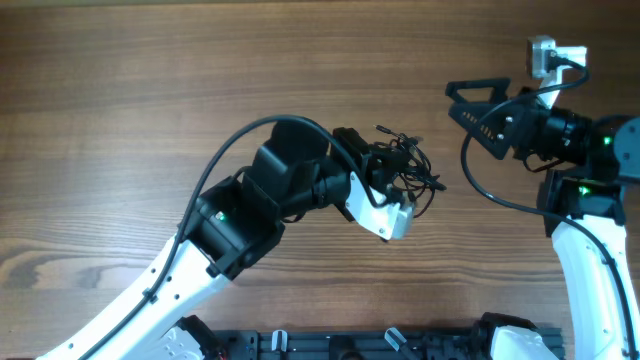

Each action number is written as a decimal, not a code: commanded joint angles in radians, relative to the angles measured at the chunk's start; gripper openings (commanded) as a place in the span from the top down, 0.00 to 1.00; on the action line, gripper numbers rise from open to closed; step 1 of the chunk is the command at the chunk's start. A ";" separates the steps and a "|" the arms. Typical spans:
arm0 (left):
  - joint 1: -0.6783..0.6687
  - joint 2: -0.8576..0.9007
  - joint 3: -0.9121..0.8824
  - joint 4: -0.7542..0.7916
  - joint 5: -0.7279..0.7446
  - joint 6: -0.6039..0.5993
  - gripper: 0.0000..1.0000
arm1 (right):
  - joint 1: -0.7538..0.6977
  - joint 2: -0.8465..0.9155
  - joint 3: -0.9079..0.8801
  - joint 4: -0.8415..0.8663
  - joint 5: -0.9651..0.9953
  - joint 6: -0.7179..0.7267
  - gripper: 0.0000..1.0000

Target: Untangle cables

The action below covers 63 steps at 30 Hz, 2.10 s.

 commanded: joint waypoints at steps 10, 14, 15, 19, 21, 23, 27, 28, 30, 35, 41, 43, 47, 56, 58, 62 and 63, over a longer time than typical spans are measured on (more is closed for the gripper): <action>0.048 0.000 0.006 0.009 0.231 -0.143 0.96 | -0.002 -0.376 0.034 -0.836 0.399 -0.721 0.01; 0.048 0.000 0.006 0.010 0.253 -0.143 0.96 | -0.002 -0.455 0.034 -0.963 0.343 -0.835 0.00; 0.048 0.000 0.006 0.010 0.253 -0.143 0.96 | -0.002 -0.455 0.034 -0.977 0.312 -0.859 0.00; 0.048 0.000 0.006 0.010 0.252 -0.144 0.96 | -0.002 -0.426 0.034 -0.987 0.170 -0.883 0.00; 0.048 0.000 0.006 0.009 0.252 -0.144 0.96 | -0.002 -0.408 0.034 -0.990 0.155 -0.883 0.00; 0.048 0.000 0.006 0.009 0.251 -0.144 0.96 | -0.002 -0.395 0.034 -0.992 0.155 -0.883 0.00; 0.048 0.000 0.006 0.008 0.182 -0.145 0.96 | -0.002 -0.366 0.034 -0.998 0.172 -0.882 0.01; 0.048 0.000 0.006 0.009 0.166 -0.148 0.96 | -0.002 -0.357 0.034 -1.012 0.190 -0.882 0.01; 0.048 0.000 0.006 0.009 0.134 -0.152 0.96 | -0.002 -0.336 0.034 -1.060 0.228 -0.883 0.05; 0.048 0.000 0.006 0.003 0.002 -0.207 0.96 | -0.002 -0.304 0.034 -1.125 0.226 -0.916 0.12; 0.048 0.000 0.006 0.002 -0.090 -0.278 0.96 | -0.002 -0.303 0.034 -1.150 0.220 -0.954 0.24; 0.048 0.000 0.006 -0.003 -0.105 -0.317 0.96 | -0.002 -0.303 0.034 -1.150 0.220 -0.954 0.26; 0.048 0.000 0.006 -0.021 -0.112 -0.418 0.96 | -0.002 -0.303 0.034 -1.156 0.180 -1.021 0.30; 0.047 0.000 0.006 -0.013 -0.108 -0.743 0.96 | -0.002 -0.301 0.034 -1.249 0.137 -1.167 0.29; 0.047 0.000 0.006 -0.013 -0.108 -0.820 0.96 | -0.002 -0.301 0.034 -1.261 0.125 -1.212 0.29; 0.047 0.000 0.006 -0.002 -0.108 -0.966 0.96 | -0.002 -0.301 0.034 -1.268 0.103 -1.217 0.29; 0.047 0.000 0.006 -0.001 -0.108 -0.986 0.96 | -0.002 -0.301 0.034 -1.271 0.103 -1.217 0.29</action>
